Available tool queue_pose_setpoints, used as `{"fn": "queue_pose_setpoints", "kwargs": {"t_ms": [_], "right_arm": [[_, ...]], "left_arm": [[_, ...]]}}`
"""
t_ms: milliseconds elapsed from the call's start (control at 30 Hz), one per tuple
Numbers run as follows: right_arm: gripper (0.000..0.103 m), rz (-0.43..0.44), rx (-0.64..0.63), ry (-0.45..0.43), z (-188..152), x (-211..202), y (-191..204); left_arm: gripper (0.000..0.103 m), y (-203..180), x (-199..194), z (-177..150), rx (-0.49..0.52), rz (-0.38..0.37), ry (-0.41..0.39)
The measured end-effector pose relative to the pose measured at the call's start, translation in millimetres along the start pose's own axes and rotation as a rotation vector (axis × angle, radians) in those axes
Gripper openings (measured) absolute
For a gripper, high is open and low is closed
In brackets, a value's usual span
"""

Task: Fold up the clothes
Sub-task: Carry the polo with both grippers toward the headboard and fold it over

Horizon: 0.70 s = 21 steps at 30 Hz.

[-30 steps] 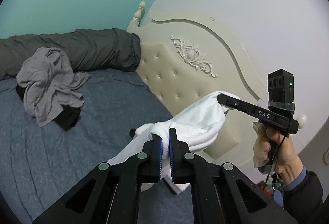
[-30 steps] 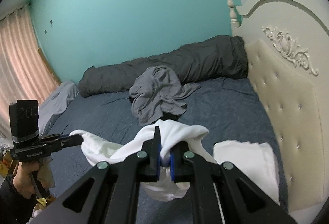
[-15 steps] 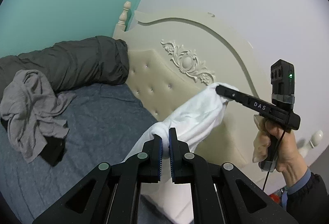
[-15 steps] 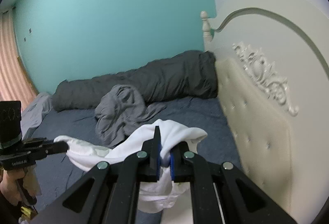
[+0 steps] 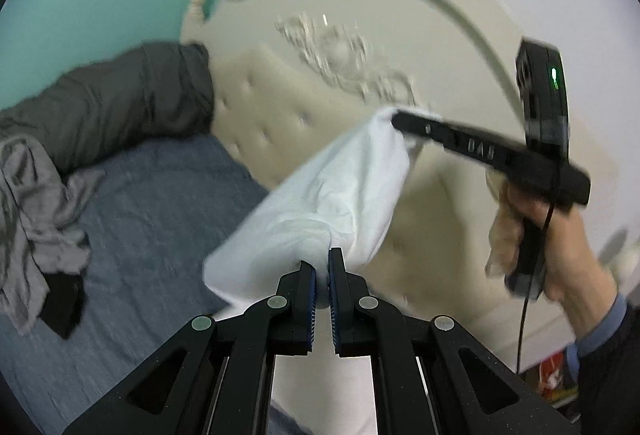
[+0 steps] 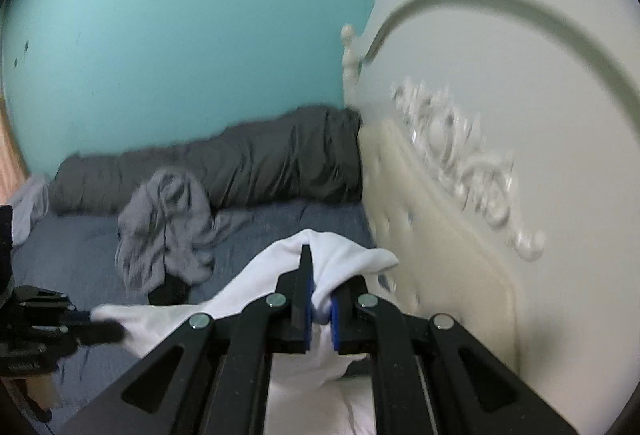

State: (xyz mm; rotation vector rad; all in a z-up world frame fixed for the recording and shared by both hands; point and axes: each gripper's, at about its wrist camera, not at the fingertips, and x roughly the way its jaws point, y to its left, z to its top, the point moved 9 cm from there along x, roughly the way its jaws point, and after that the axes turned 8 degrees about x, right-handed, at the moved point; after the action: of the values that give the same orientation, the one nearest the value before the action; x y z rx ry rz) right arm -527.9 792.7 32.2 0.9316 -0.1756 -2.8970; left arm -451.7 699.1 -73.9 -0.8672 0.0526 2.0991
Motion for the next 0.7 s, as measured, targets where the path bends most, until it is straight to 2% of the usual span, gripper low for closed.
{"fn": "queue_pose_setpoints", "kwargs": {"t_ms": [233, 433, 700], "right_arm": [[0.006, 0.048, 0.020, 0.108, -81.7, -17.9, -27.1], [0.006, 0.066, 0.077, 0.184, -140.7, -44.7, -44.7], [0.006, 0.074, 0.129, 0.257, -205.1, -63.5, -53.6]], "left_arm": [[0.006, -47.7, 2.7, -69.9, 0.026, -0.044, 0.062], [0.006, -75.7, 4.5, -126.4, 0.003, -0.061, 0.118], [0.006, -88.7, 17.5, -177.9, -0.042, -0.053, 0.157]]}}
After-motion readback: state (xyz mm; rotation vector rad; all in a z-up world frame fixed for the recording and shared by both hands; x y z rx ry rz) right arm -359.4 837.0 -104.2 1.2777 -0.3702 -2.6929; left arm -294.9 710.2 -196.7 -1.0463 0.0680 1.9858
